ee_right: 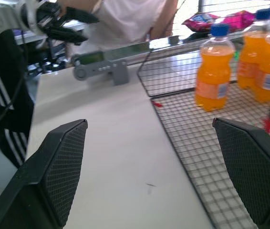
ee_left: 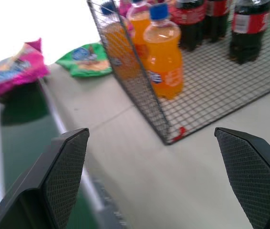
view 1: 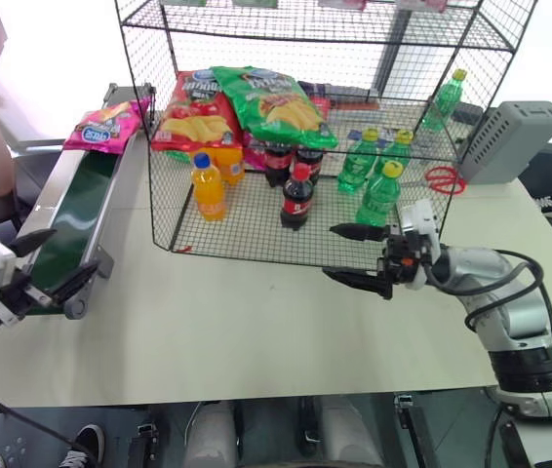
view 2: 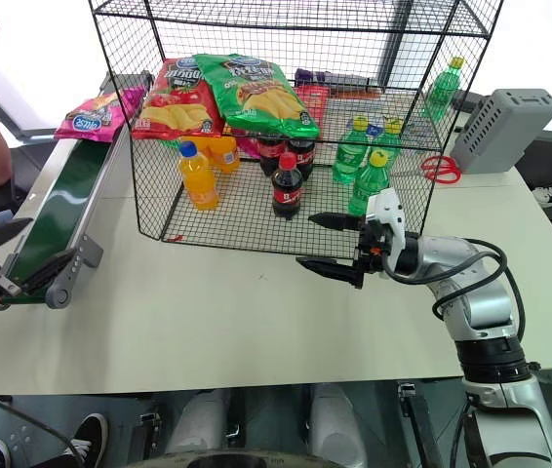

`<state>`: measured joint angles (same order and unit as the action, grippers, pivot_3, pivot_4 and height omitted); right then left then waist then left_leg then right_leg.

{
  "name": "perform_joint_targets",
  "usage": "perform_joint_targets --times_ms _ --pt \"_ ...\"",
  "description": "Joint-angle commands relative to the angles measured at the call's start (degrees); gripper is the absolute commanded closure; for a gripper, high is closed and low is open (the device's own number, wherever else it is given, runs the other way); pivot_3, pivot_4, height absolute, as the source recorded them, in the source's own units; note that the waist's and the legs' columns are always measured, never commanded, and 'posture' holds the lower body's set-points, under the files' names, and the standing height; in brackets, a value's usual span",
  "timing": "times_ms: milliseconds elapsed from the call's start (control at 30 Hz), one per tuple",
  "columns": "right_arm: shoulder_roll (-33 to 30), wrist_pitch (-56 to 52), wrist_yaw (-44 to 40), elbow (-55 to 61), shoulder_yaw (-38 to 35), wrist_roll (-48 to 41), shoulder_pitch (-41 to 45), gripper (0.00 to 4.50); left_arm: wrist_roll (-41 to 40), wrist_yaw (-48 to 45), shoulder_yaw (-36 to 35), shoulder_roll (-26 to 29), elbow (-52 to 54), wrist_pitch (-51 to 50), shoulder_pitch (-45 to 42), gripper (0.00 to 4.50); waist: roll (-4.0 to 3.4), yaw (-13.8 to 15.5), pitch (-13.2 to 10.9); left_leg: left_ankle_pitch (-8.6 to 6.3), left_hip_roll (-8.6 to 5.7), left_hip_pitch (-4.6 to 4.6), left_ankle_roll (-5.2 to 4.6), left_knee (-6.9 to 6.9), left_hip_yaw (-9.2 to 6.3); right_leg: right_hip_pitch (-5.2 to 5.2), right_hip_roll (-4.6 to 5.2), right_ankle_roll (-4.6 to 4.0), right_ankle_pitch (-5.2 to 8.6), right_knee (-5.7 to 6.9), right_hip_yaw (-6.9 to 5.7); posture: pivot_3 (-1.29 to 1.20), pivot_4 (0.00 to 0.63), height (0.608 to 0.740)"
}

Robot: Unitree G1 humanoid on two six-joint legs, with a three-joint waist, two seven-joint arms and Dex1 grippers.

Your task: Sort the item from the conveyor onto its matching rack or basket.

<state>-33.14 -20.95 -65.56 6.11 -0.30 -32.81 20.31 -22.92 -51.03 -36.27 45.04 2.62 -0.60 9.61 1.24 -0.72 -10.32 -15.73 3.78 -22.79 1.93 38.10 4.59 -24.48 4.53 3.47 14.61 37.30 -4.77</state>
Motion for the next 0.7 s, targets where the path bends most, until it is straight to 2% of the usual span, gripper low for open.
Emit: perform_joint_targets --times_ms 33,100,367,700 --pt "2.86 0.80 1.82 2.25 1.60 0.24 1.71 0.12 6.89 1.87 -4.13 1.82 -4.13 10.25 2.86 0.00 0.01 -0.08 0.00 0.00 0.00 0.00 0.00 -0.01 0.00 -0.01 0.00 0.00 0.00 0.00 0.00 0.00 0.150 0.740" --pt "4.33 0.31 1.90 1.68 2.51 0.01 2.50 0.12 11.15 4.16 -4.81 2.65 -7.35 15.27 4.25 0.00 0.00 -0.08 0.00 0.00 0.03 0.00 0.00 -0.01 0.02 -0.03 -0.01 -0.01 0.00 0.00 0.00 0.00 0.150 0.740" --pt "7.37 13.77 -1.08 -5.67 6.48 8.18 3.90 0.12 28.97 12.87 -5.61 5.79 -13.99 39.98 13.79 0.00 0.07 0.13 0.04 -0.01 0.01 -0.06 0.00 -0.02 0.05 -0.04 0.08 -0.01 0.00 -0.06 -0.04 0.00 0.150 0.740" --pt "11.43 17.75 -2.34 -11.06 9.23 10.95 7.54 0.12 39.76 24.21 -5.53 8.00 -20.29 48.55 18.50 0.00 0.07 -0.12 0.04 -0.02 0.08 -0.02 -0.01 -0.05 0.15 -0.11 0.05 -0.03 -0.02 0.00 -0.04 0.00 0.150 0.740"
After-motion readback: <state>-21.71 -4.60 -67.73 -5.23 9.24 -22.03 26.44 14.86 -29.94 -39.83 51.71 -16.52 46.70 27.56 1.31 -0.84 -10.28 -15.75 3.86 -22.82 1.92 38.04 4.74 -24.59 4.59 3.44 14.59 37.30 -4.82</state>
